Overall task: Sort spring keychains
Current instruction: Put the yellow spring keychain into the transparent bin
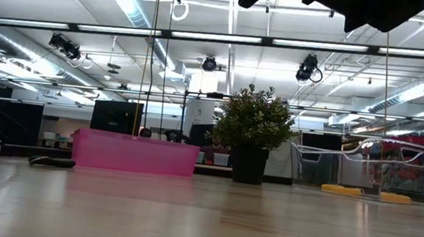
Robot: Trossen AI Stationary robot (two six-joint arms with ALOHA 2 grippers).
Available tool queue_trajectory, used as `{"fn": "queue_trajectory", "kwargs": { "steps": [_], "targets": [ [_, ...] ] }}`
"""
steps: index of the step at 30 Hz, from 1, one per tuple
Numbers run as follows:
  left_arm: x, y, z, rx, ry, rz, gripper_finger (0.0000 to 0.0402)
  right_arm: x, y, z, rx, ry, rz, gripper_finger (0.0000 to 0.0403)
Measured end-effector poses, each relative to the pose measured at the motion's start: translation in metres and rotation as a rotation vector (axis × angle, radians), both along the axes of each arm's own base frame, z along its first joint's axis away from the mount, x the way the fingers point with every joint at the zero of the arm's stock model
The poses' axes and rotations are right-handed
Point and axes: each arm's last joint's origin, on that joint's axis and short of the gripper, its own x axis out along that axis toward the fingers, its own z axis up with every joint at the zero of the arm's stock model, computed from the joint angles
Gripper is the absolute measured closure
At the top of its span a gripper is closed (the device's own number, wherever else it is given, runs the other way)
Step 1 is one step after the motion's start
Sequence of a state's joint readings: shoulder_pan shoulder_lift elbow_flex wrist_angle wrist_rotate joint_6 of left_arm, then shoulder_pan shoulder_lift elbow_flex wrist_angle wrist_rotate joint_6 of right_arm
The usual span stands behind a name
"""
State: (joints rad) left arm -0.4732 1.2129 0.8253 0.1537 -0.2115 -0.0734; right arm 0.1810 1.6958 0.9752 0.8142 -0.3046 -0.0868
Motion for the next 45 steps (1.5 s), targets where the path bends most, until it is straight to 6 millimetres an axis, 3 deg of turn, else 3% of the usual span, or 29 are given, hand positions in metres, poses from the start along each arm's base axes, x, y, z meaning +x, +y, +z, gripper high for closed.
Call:
{"fn": "queue_trajectory", "kwargs": {
  "steps": [24, 33, 45],
  "targets": [
    [0.003, 0.002, 0.004, 0.018, -0.052, 0.035, 0.0382, 0.000, 0.001, 0.001, 0.003, -0.007, -0.021, 0.0185],
    [0.016, 0.007, -0.005, 0.019, -0.041, 0.056, 0.0381, 0.001, 0.001, -0.002, -0.004, -0.009, -0.023, 0.0245],
    [0.016, 0.007, -0.003, 0.004, -0.059, 0.030, 0.0381, 0.001, 0.001, -0.004, -0.050, -0.011, -0.017, 0.0388]
  ]
}}
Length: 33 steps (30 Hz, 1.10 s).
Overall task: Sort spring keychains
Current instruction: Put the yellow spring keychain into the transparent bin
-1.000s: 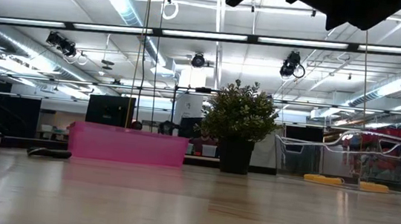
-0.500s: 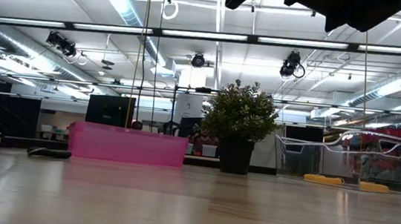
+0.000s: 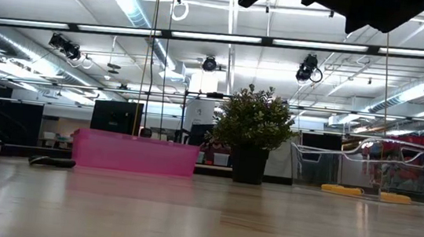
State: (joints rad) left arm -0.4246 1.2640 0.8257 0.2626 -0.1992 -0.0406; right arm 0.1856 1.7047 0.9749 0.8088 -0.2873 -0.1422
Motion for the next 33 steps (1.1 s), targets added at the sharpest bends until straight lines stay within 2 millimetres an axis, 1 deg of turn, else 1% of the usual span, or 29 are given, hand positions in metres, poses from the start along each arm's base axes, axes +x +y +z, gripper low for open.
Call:
{"fn": "queue_trajectory", "kwargs": {
  "steps": [5, 13, 18, 22, 27, 30, 33],
  "targets": [
    [0.000, 0.000, 0.000, -0.003, 0.001, -0.012, 0.0380, 0.000, 0.000, 0.000, 0.000, 0.001, 0.001, 0.0384],
    [-0.001, -0.002, -0.001, -0.064, 0.028, -0.055, 0.0360, 0.000, -0.001, -0.001, 0.000, 0.015, -0.015, 0.0389],
    [-0.001, -0.002, -0.003, -0.078, 0.056, -0.075, 0.0328, 0.001, -0.003, -0.002, 0.024, 0.030, -0.013, 0.0390],
    [-0.001, -0.002, -0.004, -0.073, 0.062, -0.066, 0.0288, -0.001, -0.008, 0.000, 0.047, 0.073, -0.024, 0.0390],
    [-0.003, -0.001, -0.003, -0.067, 0.069, -0.048, 0.0241, -0.008, -0.016, 0.006, 0.056, 0.169, -0.047, 0.0385],
    [-0.008, 0.004, 0.002, -0.072, 0.065, 0.005, 0.0227, -0.015, -0.021, 0.013, 0.063, 0.215, -0.083, 0.0386],
    [-0.015, 0.009, 0.004, -0.067, 0.097, 0.087, 0.0224, -0.023, -0.023, 0.017, 0.051, 0.273, -0.138, 0.0388]
  ]
}}
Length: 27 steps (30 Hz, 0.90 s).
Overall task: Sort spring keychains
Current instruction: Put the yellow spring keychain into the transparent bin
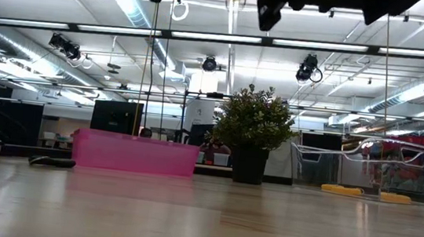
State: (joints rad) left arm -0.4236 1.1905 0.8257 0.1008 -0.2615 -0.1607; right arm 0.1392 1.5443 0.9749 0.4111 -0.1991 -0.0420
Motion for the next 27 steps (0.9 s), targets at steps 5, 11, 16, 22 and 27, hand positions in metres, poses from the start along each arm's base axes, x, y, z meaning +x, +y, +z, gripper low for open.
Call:
{"fn": "queue_trajectory", "kwargs": {
  "steps": [5, 11, 16, 22, 27],
  "targets": [
    [-0.011, 0.011, -0.002, 0.033, 0.067, 0.216, 0.0225, -0.011, -0.005, 0.002, -0.041, 0.101, -0.123, 0.0388],
    [-0.018, 0.018, -0.007, 0.076, 0.125, 0.360, 0.0232, -0.020, -0.019, -0.007, -0.124, 0.250, -0.375, 0.0388],
    [-0.019, 0.018, -0.008, 0.085, 0.137, 0.366, 0.0236, -0.024, -0.037, -0.014, -0.135, 0.346, -0.514, 0.0388],
    [-0.019, 0.018, -0.009, 0.086, 0.138, 0.367, 0.0236, -0.029, -0.052, -0.022, -0.144, 0.404, -0.665, 0.0388],
    [-0.019, 0.018, -0.009, 0.085, 0.147, 0.367, 0.0236, -0.047, -0.064, -0.032, -0.171, 0.423, -0.829, 0.0388]
  ]
}}
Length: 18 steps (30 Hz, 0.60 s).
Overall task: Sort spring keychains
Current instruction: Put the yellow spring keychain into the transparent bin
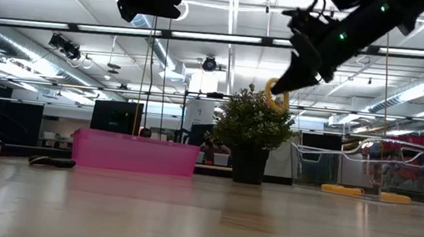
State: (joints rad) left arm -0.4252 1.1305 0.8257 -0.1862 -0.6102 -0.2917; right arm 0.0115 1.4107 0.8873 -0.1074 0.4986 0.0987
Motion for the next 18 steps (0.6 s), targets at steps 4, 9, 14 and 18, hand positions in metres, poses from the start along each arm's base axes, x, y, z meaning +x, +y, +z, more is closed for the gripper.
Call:
{"fn": "queue_trajectory", "kwargs": {
  "steps": [4, 9, 14, 18],
  "targets": [
    [0.000, 0.000, -0.001, -0.009, 0.004, 0.001, 0.0236, -0.024, -0.013, -0.006, -0.007, -0.016, -0.099, 0.0388],
    [0.000, 0.000, -0.001, -0.009, 0.004, 0.002, 0.0236, -0.063, -0.027, -0.014, -0.018, -0.056, -0.226, 0.0388],
    [0.000, 0.000, -0.001, -0.007, 0.006, 0.004, 0.0236, -0.095, -0.035, -0.023, -0.040, -0.101, -0.362, 0.0387],
    [0.000, 0.001, -0.001, -0.007, 0.007, 0.007, 0.0236, -0.110, -0.038, -0.026, -0.058, -0.142, -0.457, 0.0387]
  ]
}}
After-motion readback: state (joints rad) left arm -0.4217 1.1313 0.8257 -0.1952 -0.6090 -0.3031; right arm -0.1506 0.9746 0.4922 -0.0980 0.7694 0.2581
